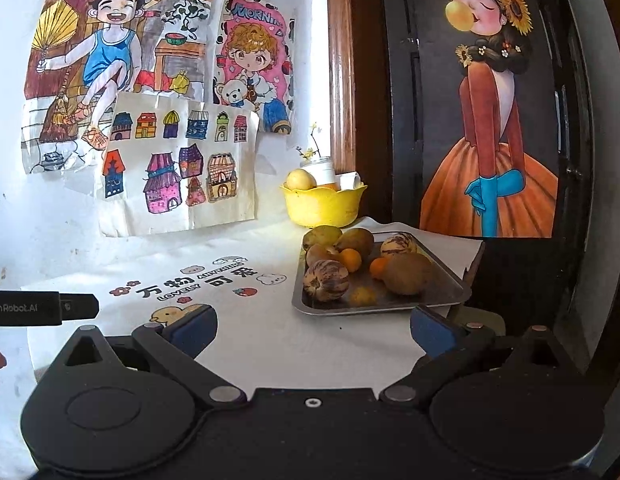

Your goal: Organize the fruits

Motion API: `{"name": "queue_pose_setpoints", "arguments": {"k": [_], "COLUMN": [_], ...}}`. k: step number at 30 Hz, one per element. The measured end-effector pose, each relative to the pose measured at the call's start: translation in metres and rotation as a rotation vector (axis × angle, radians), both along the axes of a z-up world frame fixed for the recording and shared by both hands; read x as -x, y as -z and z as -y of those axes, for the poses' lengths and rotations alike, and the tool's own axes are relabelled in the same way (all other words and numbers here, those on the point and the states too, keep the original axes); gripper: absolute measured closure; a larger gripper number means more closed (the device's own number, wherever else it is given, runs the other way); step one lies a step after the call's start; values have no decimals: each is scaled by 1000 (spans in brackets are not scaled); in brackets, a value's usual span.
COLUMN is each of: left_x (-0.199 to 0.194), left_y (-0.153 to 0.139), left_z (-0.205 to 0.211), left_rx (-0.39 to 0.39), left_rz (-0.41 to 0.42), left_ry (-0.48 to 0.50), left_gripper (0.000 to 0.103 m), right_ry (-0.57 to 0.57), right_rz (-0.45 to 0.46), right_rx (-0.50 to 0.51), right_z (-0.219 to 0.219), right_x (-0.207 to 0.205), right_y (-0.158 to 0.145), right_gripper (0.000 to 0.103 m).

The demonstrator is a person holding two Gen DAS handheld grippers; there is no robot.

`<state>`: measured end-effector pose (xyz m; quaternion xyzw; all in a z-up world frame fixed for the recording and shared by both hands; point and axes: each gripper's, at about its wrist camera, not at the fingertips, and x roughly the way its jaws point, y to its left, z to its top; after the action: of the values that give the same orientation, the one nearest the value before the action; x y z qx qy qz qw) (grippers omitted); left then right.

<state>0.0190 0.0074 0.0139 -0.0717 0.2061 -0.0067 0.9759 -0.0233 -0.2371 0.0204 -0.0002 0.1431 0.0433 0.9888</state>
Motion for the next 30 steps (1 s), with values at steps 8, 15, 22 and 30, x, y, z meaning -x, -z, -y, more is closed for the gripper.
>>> {"name": "queue_pose_setpoints", "arguments": {"k": [8, 15, 22, 30], "left_x": [6, 7, 7, 6], "left_y": [10, 15, 17, 18], "left_z": [0, -3, -7, -7], "left_rx": [12, 19, 29, 40], "left_rz": [10, 2, -7, -18], "left_ry": [32, 11, -1, -1], "left_gripper": [0, 0, 0, 0], "right_ry": [-12, -26, -23, -29], "right_rz": [0, -26, -25, -37], "right_rx": [33, 52, 52, 55], "right_z": [-4, -9, -9, -9], "right_x": [2, -1, 0, -1], "right_y": [14, 21, 22, 23], "right_gripper": [1, 1, 1, 1]}}
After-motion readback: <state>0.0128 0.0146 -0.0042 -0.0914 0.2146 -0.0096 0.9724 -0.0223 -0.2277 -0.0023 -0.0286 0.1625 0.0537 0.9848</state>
